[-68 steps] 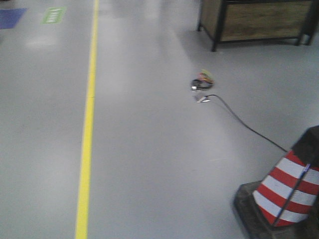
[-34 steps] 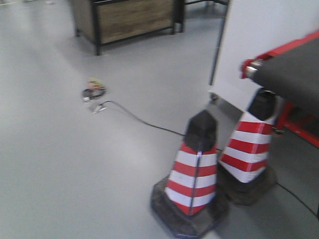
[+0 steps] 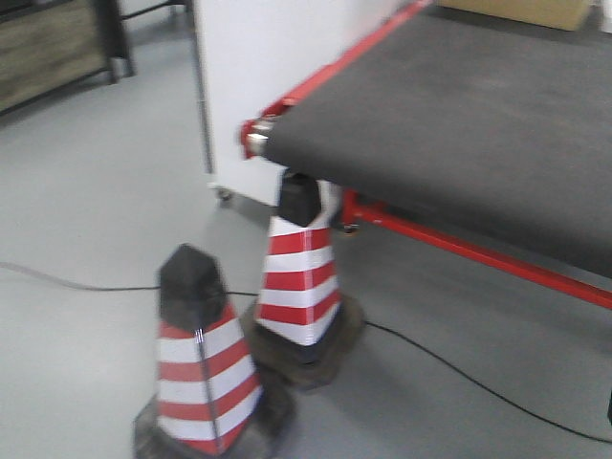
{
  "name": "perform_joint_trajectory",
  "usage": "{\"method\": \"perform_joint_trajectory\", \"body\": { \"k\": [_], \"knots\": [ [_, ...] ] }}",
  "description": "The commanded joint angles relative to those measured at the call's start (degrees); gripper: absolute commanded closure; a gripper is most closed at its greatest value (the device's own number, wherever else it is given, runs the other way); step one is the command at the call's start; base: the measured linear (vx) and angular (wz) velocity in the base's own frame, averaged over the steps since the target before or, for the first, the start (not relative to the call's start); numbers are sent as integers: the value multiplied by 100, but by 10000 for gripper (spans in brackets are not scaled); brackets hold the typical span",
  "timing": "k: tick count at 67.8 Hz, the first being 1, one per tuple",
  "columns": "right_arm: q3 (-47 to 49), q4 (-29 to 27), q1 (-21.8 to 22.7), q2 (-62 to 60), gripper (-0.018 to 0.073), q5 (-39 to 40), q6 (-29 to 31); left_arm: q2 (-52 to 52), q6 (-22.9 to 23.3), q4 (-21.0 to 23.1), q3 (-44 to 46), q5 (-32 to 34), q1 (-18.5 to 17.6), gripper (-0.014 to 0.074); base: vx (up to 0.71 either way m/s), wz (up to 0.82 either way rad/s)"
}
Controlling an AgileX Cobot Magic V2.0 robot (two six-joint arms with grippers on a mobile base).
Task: Move and align brake pads A on conveyor
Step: 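Turn and drive up to the black conveyor belt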
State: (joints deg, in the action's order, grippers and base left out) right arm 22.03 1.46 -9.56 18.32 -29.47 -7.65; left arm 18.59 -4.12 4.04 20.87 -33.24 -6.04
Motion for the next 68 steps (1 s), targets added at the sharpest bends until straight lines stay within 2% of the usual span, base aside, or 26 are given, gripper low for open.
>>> {"method": "perform_joint_trajectory", "body": {
  "k": [1,39,68],
  "knots": [
    [164,45,27,39,566,506,1,41,19,52,173,517,-25,602,15,-87],
    [164,45,27,39,566,506,1,41,19,52,173,517,-25,602,6,-78],
    [164,45,27,39,566,506,1,41,19,52,173,517,-25,602,8,-22]
  ]
}}
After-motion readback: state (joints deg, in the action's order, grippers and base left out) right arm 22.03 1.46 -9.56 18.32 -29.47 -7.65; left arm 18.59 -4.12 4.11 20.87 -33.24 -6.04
